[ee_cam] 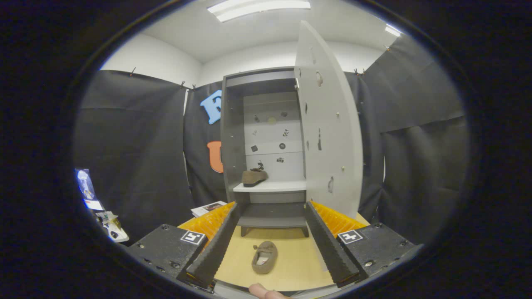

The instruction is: Open the shoe cabinet door, grab the shoes and put them into the shoe cabinet, then close the shoe cabinet door.

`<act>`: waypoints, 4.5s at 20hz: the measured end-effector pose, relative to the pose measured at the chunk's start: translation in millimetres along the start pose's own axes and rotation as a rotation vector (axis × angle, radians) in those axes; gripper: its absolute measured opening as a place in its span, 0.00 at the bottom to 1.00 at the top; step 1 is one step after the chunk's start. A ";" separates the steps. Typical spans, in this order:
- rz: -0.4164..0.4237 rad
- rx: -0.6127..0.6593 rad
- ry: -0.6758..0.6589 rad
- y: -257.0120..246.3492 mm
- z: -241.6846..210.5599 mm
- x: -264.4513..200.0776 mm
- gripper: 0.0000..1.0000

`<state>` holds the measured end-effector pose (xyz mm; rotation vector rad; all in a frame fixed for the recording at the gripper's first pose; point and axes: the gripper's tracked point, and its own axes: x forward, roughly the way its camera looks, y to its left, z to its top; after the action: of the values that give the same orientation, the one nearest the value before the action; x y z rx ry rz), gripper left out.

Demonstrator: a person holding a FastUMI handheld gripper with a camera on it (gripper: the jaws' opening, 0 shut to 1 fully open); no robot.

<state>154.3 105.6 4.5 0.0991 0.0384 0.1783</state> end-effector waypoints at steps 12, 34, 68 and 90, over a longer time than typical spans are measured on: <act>0.050 -0.019 0.205 65.5 -178.7 115.3 1.00; 0.012 0.078 0.486 39.7 -382.4 243.0 0.15; 0.029 -0.153 -0.059 83.8 94.4 190.5 0.13; -0.144 -0.315 0.105 -56.6 52.0 506.2 0.14</act>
<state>664.5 135.8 35.6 -0.2268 0.1207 0.0439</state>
